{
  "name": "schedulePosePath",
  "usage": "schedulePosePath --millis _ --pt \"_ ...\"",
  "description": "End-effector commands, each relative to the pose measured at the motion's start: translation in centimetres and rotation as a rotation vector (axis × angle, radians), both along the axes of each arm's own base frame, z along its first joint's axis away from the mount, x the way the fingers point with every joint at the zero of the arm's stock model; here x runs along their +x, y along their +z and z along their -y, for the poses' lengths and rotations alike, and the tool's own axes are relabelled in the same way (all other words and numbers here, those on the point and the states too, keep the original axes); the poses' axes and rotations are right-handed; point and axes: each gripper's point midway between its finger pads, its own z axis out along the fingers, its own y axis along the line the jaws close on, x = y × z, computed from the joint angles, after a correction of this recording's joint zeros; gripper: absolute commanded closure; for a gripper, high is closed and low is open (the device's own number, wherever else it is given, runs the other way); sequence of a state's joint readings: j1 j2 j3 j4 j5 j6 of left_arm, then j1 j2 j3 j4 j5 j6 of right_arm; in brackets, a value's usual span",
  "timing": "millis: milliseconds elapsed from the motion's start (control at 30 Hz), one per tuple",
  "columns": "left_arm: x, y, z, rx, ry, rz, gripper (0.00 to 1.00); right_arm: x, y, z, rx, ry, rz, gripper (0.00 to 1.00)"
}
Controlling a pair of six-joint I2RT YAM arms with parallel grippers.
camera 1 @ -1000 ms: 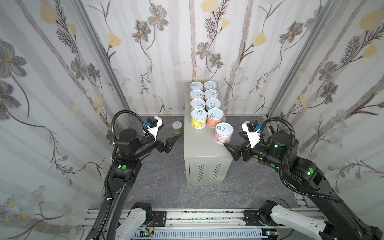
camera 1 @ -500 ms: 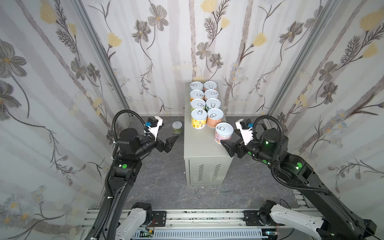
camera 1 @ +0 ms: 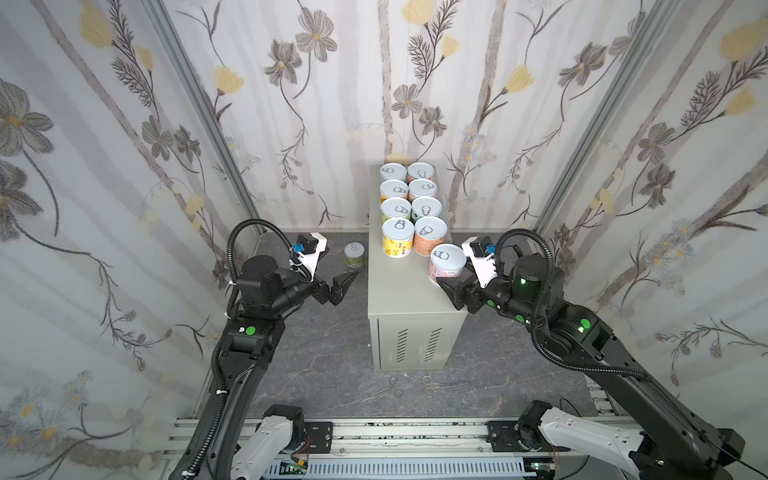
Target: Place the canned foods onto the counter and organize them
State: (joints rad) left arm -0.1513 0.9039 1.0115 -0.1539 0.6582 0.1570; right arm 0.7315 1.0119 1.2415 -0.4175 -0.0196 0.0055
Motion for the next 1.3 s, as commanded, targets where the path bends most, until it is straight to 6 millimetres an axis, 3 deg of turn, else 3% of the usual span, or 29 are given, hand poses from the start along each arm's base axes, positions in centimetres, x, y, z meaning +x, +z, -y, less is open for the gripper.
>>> schedulePosePath --millis 0,1267 --pt "-0.1 0.3 0.1 0.005 -0.009 0.022 0.00 0.4 0.7 -0.4 0.009 0.009 0.042 0.21" --pt "-0.2 -0.5 0.2 0.014 -0.009 0.017 0.00 0.7 0.0 -2.4 0.012 0.081 0.039 0.29"
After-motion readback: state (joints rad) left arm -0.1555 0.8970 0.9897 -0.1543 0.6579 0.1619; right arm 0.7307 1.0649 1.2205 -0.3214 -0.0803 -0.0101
